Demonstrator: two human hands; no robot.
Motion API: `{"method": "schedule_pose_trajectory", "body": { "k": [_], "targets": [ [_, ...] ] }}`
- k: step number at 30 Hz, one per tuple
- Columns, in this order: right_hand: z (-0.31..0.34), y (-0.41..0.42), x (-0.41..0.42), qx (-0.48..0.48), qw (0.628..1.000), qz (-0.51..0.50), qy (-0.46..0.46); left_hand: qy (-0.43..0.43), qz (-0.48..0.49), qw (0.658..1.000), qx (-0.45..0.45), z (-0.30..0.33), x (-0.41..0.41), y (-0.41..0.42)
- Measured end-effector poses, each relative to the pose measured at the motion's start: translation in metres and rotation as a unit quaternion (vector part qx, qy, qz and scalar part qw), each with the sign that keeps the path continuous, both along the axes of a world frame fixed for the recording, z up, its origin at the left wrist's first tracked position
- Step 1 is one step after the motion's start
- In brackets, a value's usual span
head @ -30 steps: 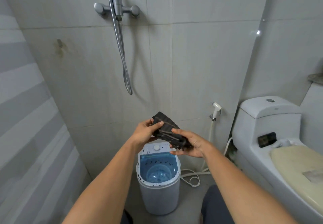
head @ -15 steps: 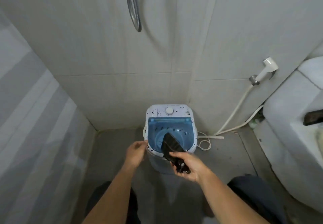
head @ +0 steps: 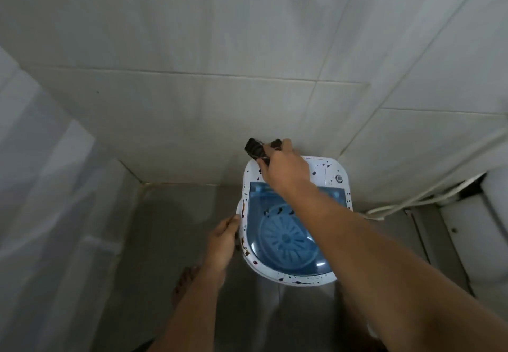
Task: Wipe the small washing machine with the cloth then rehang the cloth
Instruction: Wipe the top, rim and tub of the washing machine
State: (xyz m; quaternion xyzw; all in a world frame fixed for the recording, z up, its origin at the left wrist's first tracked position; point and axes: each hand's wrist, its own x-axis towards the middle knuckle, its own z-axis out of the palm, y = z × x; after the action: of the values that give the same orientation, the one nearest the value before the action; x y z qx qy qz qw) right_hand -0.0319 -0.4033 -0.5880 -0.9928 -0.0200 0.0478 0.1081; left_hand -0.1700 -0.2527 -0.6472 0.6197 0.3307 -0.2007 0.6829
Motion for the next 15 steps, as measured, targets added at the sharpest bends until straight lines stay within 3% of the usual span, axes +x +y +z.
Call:
{"method": "schedule_pose_trajectory", "body": {
  "k": [4,10,12,15],
  "targets": [
    [-0.016,0.001,-0.024,-0.007,0.997,0.044,-0.058,0.028,0.016,0.999,-0.039,-0.002,0.008,0.003],
    [-0.01,-0.008,-0.048,-0.052,0.976,0.206,-0.04,0.009,0.014,1.0,-0.027,-0.006,0.008,0.003],
    [-0.004,-0.013,-0.031,-0.07,0.977,0.197,-0.043,0.0,0.008,1.0,-0.022,-0.006,0.006,0.005],
    [0.002,-0.007,-0.011,-0.061,0.992,0.103,-0.041,-0.006,-0.002,1.0,-0.013,-0.007,0.005,0.006]
  ]
}}
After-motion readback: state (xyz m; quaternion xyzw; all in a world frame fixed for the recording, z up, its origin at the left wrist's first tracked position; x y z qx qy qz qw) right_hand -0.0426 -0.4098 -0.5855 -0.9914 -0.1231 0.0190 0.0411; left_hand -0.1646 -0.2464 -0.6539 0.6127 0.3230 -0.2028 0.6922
